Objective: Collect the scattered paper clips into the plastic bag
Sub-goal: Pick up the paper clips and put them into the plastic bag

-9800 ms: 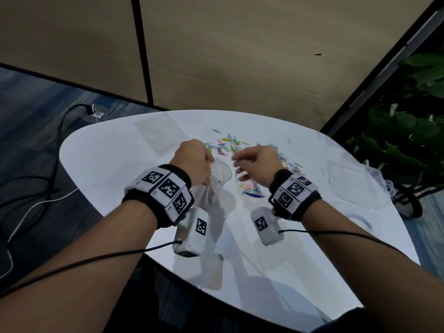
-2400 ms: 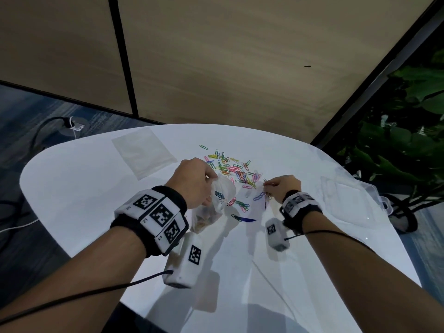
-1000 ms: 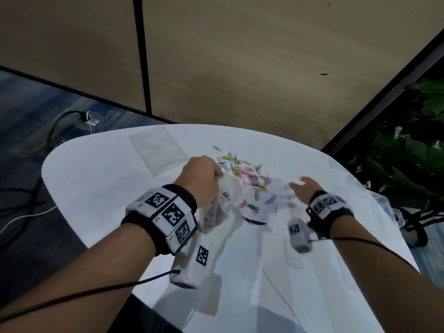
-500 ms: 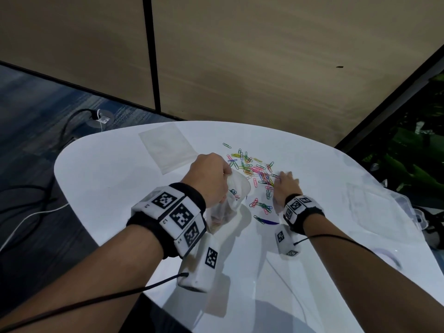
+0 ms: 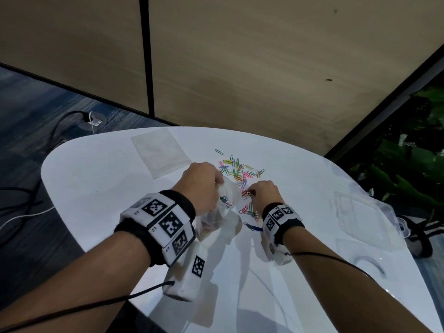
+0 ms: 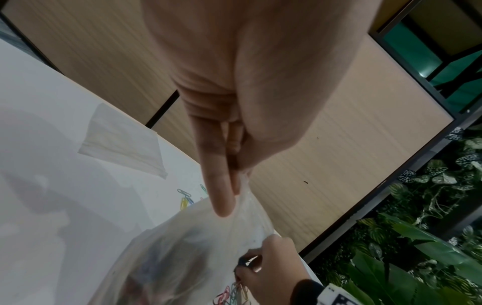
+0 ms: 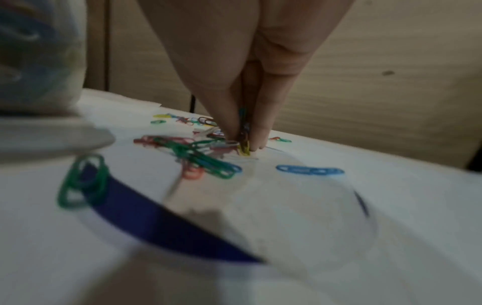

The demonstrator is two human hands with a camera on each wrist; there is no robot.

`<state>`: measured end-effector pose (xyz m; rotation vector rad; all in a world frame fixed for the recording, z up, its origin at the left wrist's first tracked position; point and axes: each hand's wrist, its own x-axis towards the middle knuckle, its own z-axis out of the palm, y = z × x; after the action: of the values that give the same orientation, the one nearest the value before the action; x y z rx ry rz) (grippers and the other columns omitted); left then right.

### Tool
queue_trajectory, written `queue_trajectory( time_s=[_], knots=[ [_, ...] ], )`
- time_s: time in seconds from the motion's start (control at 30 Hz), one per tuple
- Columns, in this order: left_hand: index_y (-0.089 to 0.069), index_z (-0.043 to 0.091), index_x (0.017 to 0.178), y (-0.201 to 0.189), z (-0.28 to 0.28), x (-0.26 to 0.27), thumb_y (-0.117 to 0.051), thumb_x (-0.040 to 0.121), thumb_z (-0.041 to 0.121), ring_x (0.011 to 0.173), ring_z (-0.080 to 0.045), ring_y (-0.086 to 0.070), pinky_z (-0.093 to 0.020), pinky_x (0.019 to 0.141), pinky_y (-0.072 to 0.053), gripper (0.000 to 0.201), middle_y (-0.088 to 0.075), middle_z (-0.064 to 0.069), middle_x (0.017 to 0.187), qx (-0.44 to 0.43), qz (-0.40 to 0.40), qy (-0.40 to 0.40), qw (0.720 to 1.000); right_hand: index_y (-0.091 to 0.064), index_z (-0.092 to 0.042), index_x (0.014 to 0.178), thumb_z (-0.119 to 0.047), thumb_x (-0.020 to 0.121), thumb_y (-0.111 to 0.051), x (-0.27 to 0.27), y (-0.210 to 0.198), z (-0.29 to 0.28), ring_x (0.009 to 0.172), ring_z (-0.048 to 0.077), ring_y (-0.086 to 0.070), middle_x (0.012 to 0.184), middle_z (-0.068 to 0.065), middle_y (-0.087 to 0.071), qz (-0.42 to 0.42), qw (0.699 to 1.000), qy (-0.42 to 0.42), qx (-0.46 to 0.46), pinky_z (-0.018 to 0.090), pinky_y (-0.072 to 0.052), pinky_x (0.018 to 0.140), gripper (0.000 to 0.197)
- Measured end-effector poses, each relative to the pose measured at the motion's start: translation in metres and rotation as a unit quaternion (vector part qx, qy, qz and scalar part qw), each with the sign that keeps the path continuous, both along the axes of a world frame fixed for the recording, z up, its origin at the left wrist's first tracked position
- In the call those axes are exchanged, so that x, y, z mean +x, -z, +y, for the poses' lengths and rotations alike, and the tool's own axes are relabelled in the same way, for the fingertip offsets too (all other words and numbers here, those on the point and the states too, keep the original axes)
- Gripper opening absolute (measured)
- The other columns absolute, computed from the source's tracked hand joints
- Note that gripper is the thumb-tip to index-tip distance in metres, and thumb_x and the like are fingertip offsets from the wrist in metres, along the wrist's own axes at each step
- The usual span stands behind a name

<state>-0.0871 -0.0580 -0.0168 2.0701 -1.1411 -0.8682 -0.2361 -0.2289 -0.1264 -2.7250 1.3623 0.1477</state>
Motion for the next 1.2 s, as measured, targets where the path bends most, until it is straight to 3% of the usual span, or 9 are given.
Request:
queue_trajectory(
  time_s=[0.1, 0.2, 0.3, 0.4, 0.57, 0.73, 1.0, 1.13, 1.2],
  knots=[
    [-0.070, 0.007, 0.119, -0.003, 0.000, 0.001, -0.056, 0.095, -0.002, 0.077, -0.028, -0.075, -0.041, 0.077, -0.065, 0.029, -0.071, -0.016, 0.101, 0.009, -0.006, 0.007, 1.000, -0.079, -0.012, 0.083, -0.017, 0.082, -0.072, -0.013, -0.007, -0.011, 0.085, 0.020, -0.070, 0.086, 0.004, -0.077, -0.184, 0.965, 0.156, 0.103, 0.027, -0.056, 0.085, 0.009],
    [-0.070, 0.006, 0.120, -0.003, -0.003, 0.001, -0.058, 0.093, -0.006, 0.083, -0.030, -0.075, -0.041, 0.080, -0.064, 0.032, -0.072, -0.018, 0.104, 0.011, -0.004, 0.006, 1.000, -0.079, -0.010, 0.084, -0.010, 0.074, -0.082, -0.021, -0.028, -0.016, 0.079, 0.022, -0.074, 0.089, 0.012, -0.077, -0.377, 0.820, 0.306, 0.304, 0.036, -0.059, 0.087, 0.011],
    [-0.069, 0.003, 0.119, -0.001, -0.004, 0.002, -0.054, 0.095, -0.005, 0.076, -0.029, -0.076, -0.042, 0.081, -0.064, 0.030, -0.073, -0.017, 0.093, 0.012, 0.010, 0.002, 1.000, -0.069, 0.008, 0.097, 0.006, 0.082, -0.071, -0.015, -0.074, -0.001, 0.078, 0.022, -0.073, 0.096, 0.020, -0.071, -0.508, 0.657, 0.306, 0.465, 0.028, -0.061, 0.077, 0.016],
    [-0.070, 0.002, 0.116, 0.001, -0.006, 0.001, -0.056, 0.093, -0.006, 0.079, -0.033, -0.076, -0.045, 0.083, -0.063, 0.028, -0.073, -0.017, 0.086, 0.011, 0.025, -0.012, 1.000, -0.065, 0.009, 0.106, 0.005, 0.088, -0.062, -0.004, -0.116, 0.026, 0.085, 0.018, -0.072, 0.094, 0.014, -0.071, -0.490, 0.611, 0.231, 0.577, 0.020, -0.059, 0.075, 0.018],
    [-0.076, 0.007, 0.110, -0.005, -0.006, -0.004, -0.061, 0.090, -0.003, 0.089, -0.037, -0.074, -0.044, 0.084, -0.062, 0.027, -0.074, -0.020, 0.101, 0.000, 0.023, -0.009, 1.000, -0.071, 0.003, 0.091, 0.012, 0.085, -0.063, 0.016, -0.124, 0.076, 0.068, 0.017, -0.072, 0.082, 0.013, -0.072, -0.377, 0.731, 0.163, 0.545, 0.021, -0.060, 0.070, 0.013],
    [-0.080, 0.008, 0.094, -0.010, -0.002, -0.006, -0.049, 0.092, -0.002, 0.079, -0.038, -0.075, -0.044, 0.078, -0.064, 0.033, -0.074, -0.020, 0.090, -0.009, 0.005, 0.004, 1.000, -0.079, -0.013, 0.086, -0.006, 0.079, -0.070, 0.029, -0.107, 0.088, 0.065, 0.016, -0.067, 0.066, -0.002, -0.068, -0.224, 0.943, 0.060, 0.238, 0.026, -0.058, 0.069, 0.013],
    [-0.078, 0.006, 0.098, -0.010, 0.001, 0.005, -0.054, 0.092, -0.005, 0.071, -0.032, -0.077, -0.042, 0.075, -0.065, 0.027, -0.076, -0.016, 0.085, -0.007, 0.014, -0.004, 1.000, -0.076, -0.018, 0.105, -0.012, 0.090, -0.054, 0.036, -0.124, 0.083, 0.069, 0.010, -0.055, 0.073, -0.007, -0.062, -0.067, 0.961, -0.103, 0.247, 0.022, -0.041, 0.070, 0.028],
    [-0.074, 0.005, 0.106, -0.009, 0.002, 0.014, -0.054, 0.096, -0.002, 0.069, -0.032, -0.077, -0.041, 0.074, -0.065, 0.023, -0.068, -0.008, 0.079, -0.005, 0.021, -0.025, 0.999, -0.073, -0.005, 0.101, -0.003, 0.091, -0.061, 0.023, -0.129, 0.056, 0.079, 0.021, -0.069, 0.094, 0.017, -0.073, -0.295, 0.854, 0.033, 0.428, 0.036, -0.060, 0.081, 0.016],
    [-0.072, 0.003, 0.111, -0.010, 0.005, 0.021, -0.051, 0.098, -0.001, 0.069, -0.035, -0.077, -0.043, 0.073, -0.065, 0.025, -0.065, -0.011, 0.088, -0.003, 0.026, -0.036, 0.999, -0.067, -0.002, 0.111, -0.004, 0.085, -0.071, 0.004, -0.112, 0.035, 0.077, 0.024, -0.068, 0.094, 0.017, -0.071, -0.285, 0.868, 0.125, 0.388, 0.043, -0.061, 0.077, 0.026]
  ],
)
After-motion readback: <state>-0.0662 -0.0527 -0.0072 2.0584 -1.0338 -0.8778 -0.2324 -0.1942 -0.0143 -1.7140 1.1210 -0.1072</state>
